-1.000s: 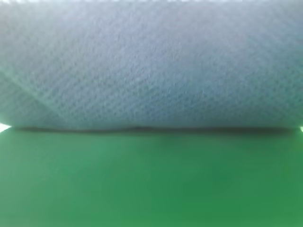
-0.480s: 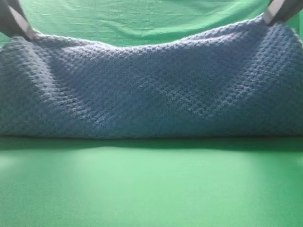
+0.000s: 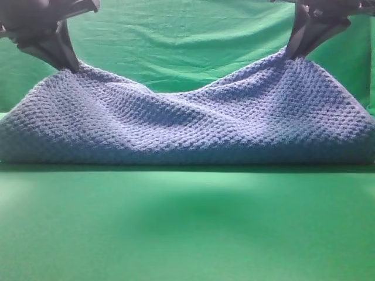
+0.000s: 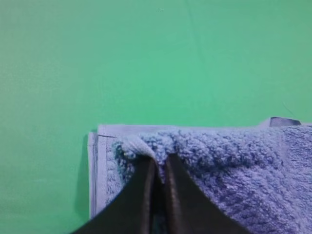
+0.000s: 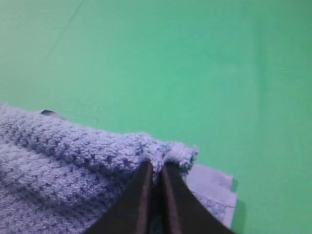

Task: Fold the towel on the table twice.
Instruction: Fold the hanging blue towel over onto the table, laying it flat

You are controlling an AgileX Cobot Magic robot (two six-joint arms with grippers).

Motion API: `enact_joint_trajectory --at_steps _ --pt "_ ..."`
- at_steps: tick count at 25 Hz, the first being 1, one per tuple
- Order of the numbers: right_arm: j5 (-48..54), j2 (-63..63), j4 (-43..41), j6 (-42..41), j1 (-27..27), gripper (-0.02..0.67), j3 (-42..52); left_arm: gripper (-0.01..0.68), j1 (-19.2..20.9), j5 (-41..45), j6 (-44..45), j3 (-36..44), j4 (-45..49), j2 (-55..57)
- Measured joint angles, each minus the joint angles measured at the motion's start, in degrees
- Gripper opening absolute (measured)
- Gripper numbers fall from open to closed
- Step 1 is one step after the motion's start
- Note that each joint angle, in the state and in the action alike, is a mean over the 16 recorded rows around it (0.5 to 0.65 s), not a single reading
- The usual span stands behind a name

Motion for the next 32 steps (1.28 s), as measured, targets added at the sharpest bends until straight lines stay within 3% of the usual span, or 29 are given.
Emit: enact_joint_trajectory --at_steps 11,15,18,27,32 --pt "-3.41 8.23 -0.60 -0.89 -1.86 0.000 -3.93 0.000 0.00 -7.37 0.23 -2.55 0.88 7.30" --pt "-4.97 9.63 -0.64 -1.16 -1.88 0.029 -4.02 0.027 0.00 -9.01 0.24 -2.75 2.05 9.02" --pt "-5.80 10.21 -0.64 -1.29 -1.88 0.101 -4.02 0.093 0.00 -9.85 0.27 -2.80 3.37 9.95" --pt "-5.36 8.49 -0.64 -1.62 -1.90 0.447 -4.02 0.432 0.00 -7.18 1.27 -3.40 7.42 8.61" --pt "-1.60 3.74 -0.78 -1.77 -1.92 0.542 -4.02 0.505 0.00 0.27 2.29 -5.25 8.26 4.13"
